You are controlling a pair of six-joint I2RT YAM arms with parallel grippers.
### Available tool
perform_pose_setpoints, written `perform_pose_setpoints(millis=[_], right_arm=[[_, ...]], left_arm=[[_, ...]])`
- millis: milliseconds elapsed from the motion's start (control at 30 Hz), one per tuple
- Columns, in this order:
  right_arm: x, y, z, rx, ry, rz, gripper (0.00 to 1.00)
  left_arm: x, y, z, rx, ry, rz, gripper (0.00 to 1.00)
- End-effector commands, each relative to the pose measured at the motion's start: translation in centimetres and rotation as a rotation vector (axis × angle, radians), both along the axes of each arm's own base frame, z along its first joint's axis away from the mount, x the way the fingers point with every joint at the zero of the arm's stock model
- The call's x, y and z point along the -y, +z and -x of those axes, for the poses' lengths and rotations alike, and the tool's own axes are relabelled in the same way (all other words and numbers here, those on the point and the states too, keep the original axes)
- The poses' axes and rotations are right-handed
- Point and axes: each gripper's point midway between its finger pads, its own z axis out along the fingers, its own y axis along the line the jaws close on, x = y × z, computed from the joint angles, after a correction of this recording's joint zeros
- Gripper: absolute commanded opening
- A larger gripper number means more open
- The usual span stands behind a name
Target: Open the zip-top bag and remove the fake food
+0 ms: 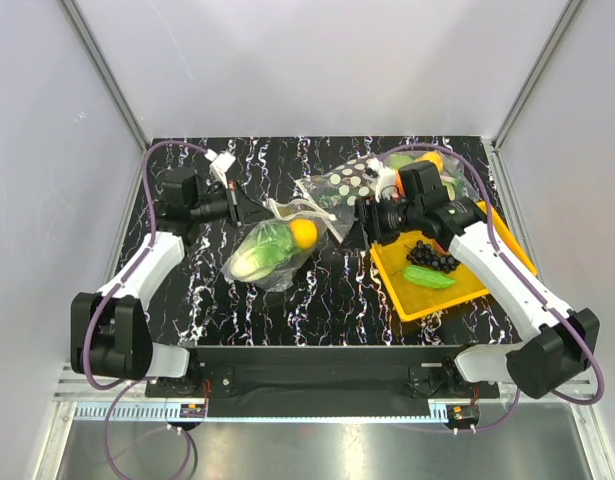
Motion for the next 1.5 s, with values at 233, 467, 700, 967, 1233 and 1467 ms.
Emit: perform_pose_setpoints(millis=[233,467,700,967,1233,1467], right_arm=[[-3.0,1.5,-7.1,0.176,0.026,-0.023,0.73],[-4.7,1.1,-9.6,0.207,0.088,-0.036,0.74],[-5.5,0.4,-8.6,0.193,0.172,-0.072,0.74],[-6.5,0.6,-5.8,0.133,0.219,-0.16,0.74],[-7.6,-0.8,-4.7,0.107,0.233,-0.157,0.74],[-7.8,0.1,-5.1,0.132,0.216,-0.154,0.73]], left_arm=[[2.3,2.5,3.7,0.064,-0.183,0.064,0.0],[3.2,4.0,4.7,0.068,-0.244,0.073,0.0],[3.4,4.7,4.7,0.076,-0.257,0.078,0.0],[3.6,4.7,4.9,0.067,-0.281,0.083,0.0],[4.0,4.6,5.0,0.059,-0.302,0.083,0.0],[4.2,4.6,5.1,0.059,-0.307,0.078,0.0]])
